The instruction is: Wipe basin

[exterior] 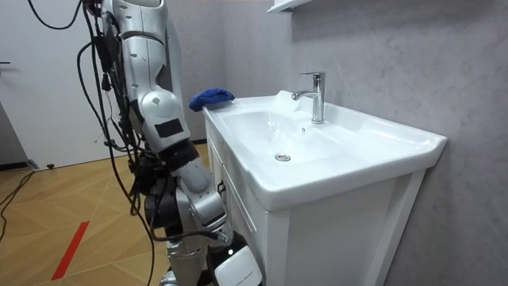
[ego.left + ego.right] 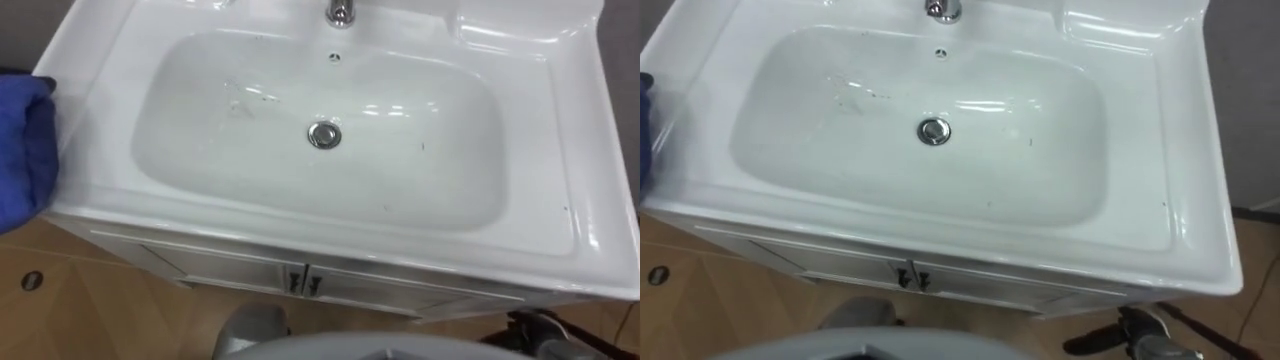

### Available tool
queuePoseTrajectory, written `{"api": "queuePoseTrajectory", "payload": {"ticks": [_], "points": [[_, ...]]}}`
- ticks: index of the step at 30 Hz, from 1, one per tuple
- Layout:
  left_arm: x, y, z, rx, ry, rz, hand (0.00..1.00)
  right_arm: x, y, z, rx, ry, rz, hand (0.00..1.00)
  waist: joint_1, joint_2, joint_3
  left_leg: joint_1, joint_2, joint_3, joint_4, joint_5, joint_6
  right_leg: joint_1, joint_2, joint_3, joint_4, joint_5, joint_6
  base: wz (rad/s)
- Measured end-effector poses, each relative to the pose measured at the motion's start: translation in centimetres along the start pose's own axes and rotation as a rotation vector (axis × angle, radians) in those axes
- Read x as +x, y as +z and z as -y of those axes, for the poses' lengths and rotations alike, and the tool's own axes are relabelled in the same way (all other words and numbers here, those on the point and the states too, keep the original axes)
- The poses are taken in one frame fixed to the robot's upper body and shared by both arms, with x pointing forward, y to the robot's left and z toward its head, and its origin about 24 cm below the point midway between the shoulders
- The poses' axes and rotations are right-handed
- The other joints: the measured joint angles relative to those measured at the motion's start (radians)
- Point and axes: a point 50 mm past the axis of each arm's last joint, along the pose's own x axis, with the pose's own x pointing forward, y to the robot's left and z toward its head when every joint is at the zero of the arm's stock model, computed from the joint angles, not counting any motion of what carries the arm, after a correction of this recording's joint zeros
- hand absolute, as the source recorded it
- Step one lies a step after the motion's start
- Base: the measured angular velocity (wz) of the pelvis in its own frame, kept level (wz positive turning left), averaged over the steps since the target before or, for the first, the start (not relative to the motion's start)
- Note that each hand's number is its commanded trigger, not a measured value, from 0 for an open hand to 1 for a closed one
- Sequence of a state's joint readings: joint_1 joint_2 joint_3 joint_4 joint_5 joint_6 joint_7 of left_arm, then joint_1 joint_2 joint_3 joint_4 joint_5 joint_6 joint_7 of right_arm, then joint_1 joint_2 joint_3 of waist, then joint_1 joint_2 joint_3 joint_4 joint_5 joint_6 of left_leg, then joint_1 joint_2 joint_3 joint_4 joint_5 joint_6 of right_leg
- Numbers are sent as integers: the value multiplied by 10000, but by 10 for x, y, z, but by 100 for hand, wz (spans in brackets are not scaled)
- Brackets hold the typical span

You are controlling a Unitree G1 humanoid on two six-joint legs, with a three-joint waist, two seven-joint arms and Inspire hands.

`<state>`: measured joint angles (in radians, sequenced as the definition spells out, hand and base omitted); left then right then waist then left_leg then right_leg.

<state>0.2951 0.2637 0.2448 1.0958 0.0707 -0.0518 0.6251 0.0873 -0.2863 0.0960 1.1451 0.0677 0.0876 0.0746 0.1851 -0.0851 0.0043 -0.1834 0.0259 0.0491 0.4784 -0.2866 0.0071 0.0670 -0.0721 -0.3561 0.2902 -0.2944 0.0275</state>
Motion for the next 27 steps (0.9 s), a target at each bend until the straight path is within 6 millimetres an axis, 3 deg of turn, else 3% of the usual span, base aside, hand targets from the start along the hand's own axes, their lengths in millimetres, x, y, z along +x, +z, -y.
{"api": "queuePoseTrajectory", "payload": {"ticks": [3, 10, 15, 20, 23, 27], "points": [[-2, 5, 7, 47, -543, 163, 0, 0, 2, -2, 27, -3, 41, 0, -43, -44, 35, -2, 13, 86, -19, -16, 38, -39, -11, 28, -9, 94, 38, -10], [-6, 12, 20, 36, -1622, 383, 0, 1, 1, -14, 126, 456, 107, 0, -135, -53, 31, 33, 120, 376, 15, -33, 117, 26, 4, 73, -117, 317, 86, -12], [-8, 21, 26, 15, -2166, 673, 0, 0, -9, -15, -22, 445, -132, 0, -461, -18, 28, 24, 115, 338, 95, -79, 213, -13, -6, 5, -192, 452, 136, -1], [-12, 27, 35, 264, -2943, 856, 0, -2, -24, -16, -97, 665, -568, 0, -654, 138, 8, 54, 130, 555, 22, -51, 325, -62, -84, 123, -158, 565, 214, -12], [-17, 29, 44, 673, -3515, 1037, 0, -2, -26, -17, -94, 685, -643, 0, -773, 300, -5, 244, 122, 863, -148, -2, 402, -138, -160, 370, -159, 651, 282, -25], [-20, 31, 50, 918, -4197, 1055, 0, -2, -26, -20, -22, 644, -647, 0, -998, 364, -11, 522, 72, 1082, -390, 46, 476, -70, -292, 379, -150, 696, 333, -18]]}}
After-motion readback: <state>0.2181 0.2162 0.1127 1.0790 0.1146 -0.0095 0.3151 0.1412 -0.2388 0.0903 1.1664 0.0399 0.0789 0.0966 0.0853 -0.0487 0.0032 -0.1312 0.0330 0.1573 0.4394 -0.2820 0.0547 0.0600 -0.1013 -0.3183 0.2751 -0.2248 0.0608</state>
